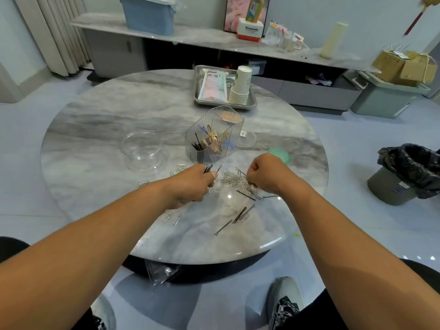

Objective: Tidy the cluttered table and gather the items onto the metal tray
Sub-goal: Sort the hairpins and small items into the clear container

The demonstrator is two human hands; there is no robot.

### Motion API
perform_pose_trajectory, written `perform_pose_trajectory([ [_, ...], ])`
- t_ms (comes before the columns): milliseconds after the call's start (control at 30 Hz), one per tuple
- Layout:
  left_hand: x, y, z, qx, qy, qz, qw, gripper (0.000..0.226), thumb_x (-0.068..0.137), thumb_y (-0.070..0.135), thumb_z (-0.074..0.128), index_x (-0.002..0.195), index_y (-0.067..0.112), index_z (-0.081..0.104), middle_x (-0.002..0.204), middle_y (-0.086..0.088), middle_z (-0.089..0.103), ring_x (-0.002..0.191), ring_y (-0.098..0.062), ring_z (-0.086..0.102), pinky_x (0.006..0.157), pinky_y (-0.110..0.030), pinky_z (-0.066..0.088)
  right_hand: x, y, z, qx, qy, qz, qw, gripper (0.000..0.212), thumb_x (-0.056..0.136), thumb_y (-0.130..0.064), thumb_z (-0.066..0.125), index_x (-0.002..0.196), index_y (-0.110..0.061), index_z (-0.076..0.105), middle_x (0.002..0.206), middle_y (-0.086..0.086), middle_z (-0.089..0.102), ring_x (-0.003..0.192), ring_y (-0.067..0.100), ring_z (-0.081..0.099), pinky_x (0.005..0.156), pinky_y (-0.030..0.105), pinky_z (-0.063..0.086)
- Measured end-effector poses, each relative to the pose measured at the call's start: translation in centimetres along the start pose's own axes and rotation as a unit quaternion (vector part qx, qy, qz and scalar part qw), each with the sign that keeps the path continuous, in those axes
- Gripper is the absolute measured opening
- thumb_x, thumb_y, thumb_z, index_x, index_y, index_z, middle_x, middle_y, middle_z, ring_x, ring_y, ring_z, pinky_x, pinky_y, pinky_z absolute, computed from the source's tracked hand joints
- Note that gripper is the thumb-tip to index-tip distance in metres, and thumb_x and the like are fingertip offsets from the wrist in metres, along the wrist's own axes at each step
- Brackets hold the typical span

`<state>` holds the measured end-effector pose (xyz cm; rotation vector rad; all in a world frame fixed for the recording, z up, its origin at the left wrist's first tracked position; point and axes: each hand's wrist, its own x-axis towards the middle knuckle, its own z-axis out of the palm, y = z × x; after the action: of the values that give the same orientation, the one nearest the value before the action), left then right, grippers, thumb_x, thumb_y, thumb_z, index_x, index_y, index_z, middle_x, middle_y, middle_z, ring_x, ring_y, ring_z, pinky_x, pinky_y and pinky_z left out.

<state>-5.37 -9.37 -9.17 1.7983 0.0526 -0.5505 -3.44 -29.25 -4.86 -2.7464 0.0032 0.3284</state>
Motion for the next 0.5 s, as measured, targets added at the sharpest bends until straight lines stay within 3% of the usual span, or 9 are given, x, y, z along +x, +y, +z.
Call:
perform_pose_trajectory([
  [133,-0.3,0.2,0.5,-0.176,-0.048,-0.031,0.983,0.025,0.107,0.005,0.038,0.085,0.017,0.042,0.071,-0.002,0.049,0.045,-0.006,0.027,0.043,-0.019,0.022,-0.1,-0.6,-0.7,-0.021,0.029,-0.029,0.999,0.014,0.085,0.001,0.072,0.079,-0.012,0.073,0.086,0.007,0.073,0.082,0.022,0.065,0.077,0.036,0.056],
  [300,0.0,0.1,0.3,-0.308,-0.021,-0.066,0.949,0.020,0.104,-0.005,0.038,0.109,0.005,0.055,0.068,-0.003,0.051,0.045,-0.006,0.039,0.038,-0.016,0.029,-0.2,-1.3,-1.1,-0.113,0.065,-0.083,0.988,0.021,0.088,0.001,0.070,0.095,-0.017,0.078,0.098,0.007,0.076,0.093,0.026,0.070,0.082,0.034,0.056],
  [500,0.0,0.2,0.3,-0.365,-0.007,-0.101,0.925,0.026,0.101,-0.007,0.035,0.102,0.003,0.059,0.073,-0.007,0.056,0.057,-0.012,0.053,0.040,-0.018,0.037,-0.7,-2.4,-1.9,-0.009,0.096,-0.097,0.991,0.015,0.090,-0.007,0.073,0.100,-0.017,0.077,0.095,-0.002,0.073,0.094,0.018,0.067,0.088,0.037,0.056],
])
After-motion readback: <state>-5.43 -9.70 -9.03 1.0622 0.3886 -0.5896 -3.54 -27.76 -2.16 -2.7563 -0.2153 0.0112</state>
